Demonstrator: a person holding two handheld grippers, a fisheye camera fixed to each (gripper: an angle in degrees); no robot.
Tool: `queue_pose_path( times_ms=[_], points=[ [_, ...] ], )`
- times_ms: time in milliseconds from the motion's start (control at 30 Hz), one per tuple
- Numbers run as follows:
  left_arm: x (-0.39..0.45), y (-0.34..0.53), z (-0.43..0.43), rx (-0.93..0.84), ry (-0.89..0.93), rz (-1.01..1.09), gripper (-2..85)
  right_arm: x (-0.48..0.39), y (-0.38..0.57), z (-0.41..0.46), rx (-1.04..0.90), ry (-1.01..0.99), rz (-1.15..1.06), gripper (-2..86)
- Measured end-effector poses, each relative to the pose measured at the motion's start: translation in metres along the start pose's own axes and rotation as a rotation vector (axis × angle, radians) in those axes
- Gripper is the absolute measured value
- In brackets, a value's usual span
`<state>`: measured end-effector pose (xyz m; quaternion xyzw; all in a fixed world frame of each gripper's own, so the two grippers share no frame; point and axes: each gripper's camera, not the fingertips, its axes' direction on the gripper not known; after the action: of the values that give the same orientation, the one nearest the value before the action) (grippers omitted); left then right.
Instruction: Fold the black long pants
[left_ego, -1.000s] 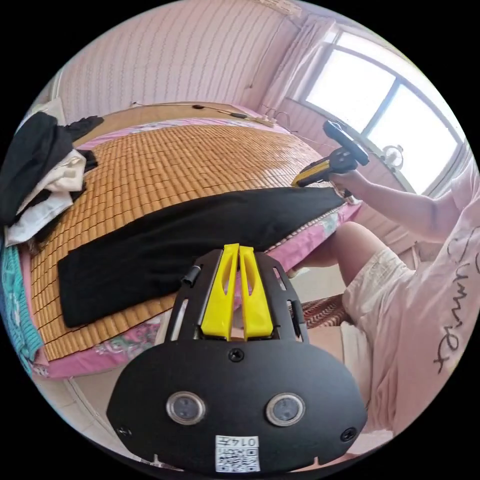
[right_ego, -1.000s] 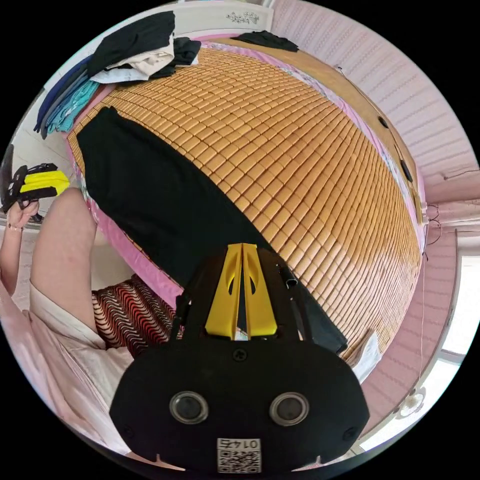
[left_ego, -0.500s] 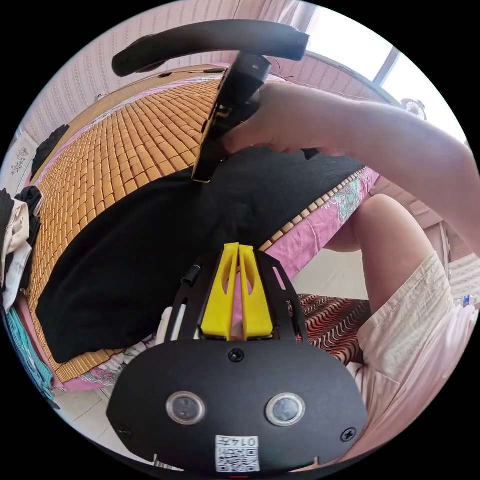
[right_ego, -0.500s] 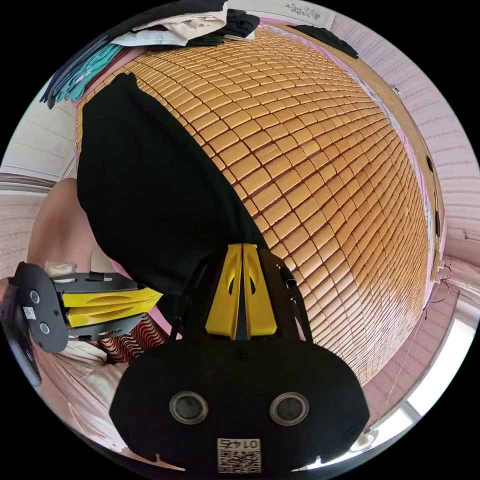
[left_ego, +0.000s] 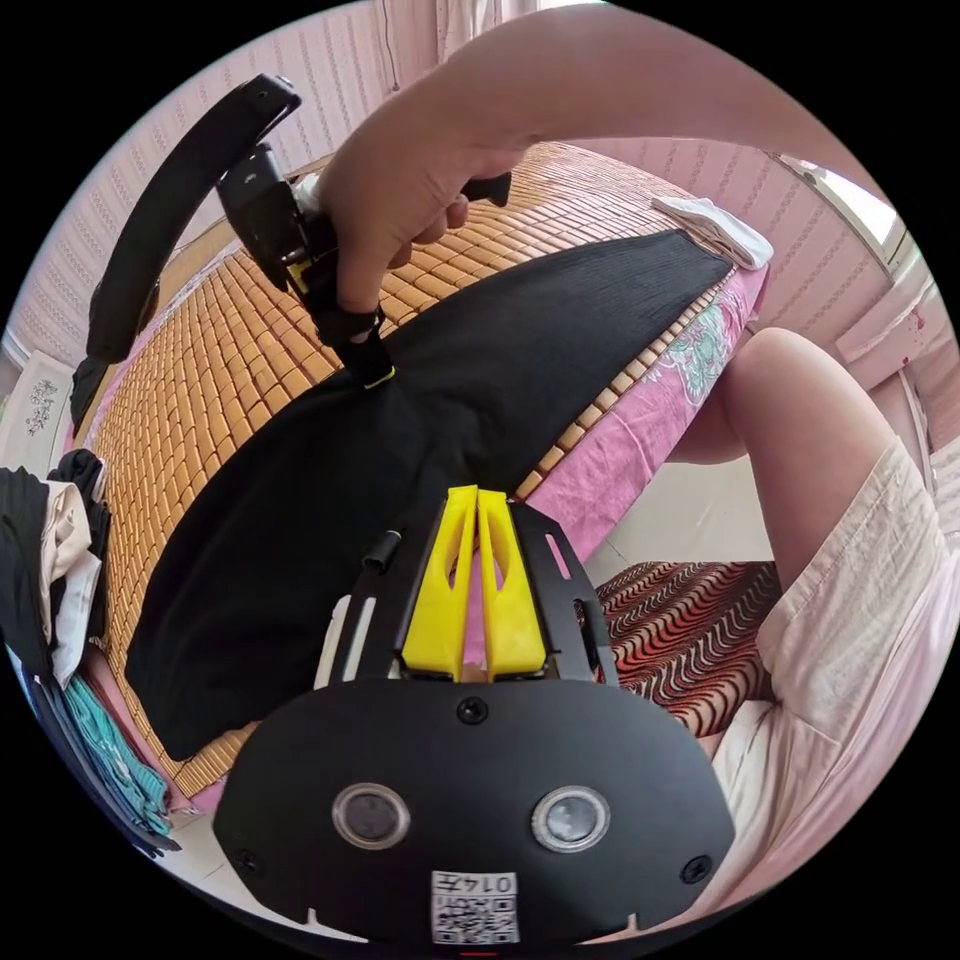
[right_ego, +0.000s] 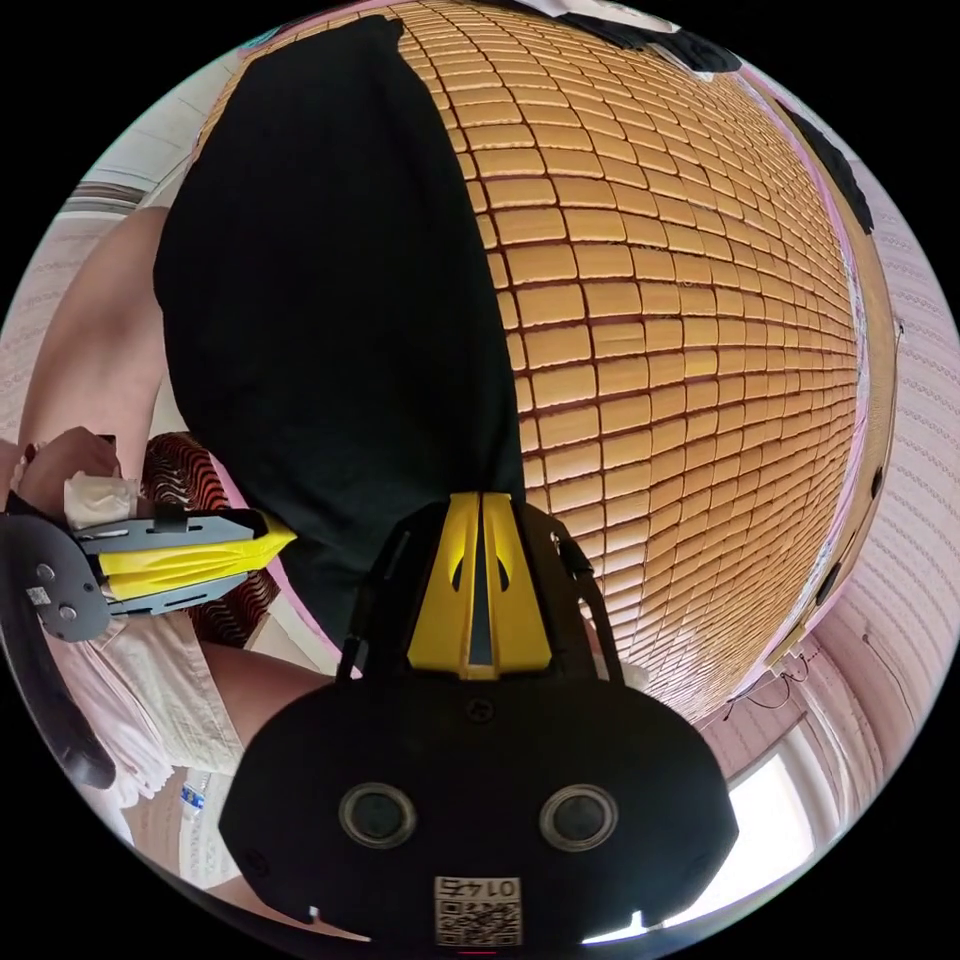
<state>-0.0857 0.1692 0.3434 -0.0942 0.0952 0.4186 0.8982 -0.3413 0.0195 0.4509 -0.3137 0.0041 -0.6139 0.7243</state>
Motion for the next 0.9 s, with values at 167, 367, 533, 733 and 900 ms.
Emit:
queue_pose_path(
  times_ms=[167,367,533,733,900],
  points=[
    [0.000,-0.009,0.002,0.033,0.059,-0.097,-1.0,-0.025,0.024,0.009,0.034,0.137,0.041,-0.8],
    [0.017,-0.020,-0.025,0.025,-0.031,-0.124,-1.0,-0.022,0.109,0.005,0.249,0.008,0.310,-0.9],
    [0.013,-0.023,-0.067,0.075,0.053,-0.258,-0.8,-0.024,0.289,0.018,0.584,-0.191,0.704,-0.8],
    [0.045,-0.062,-0.076,0.043,-0.020,-0.209,0.3,-0.037,0.509,0.102,0.509,-0.140,1.107,1.9],
    [0.068,-0.103,-0.063,-0.016,-0.015,-0.167,3.6,-0.039,0.607,0.161,0.416,-0.195,1.267,11.3]
  ],
)
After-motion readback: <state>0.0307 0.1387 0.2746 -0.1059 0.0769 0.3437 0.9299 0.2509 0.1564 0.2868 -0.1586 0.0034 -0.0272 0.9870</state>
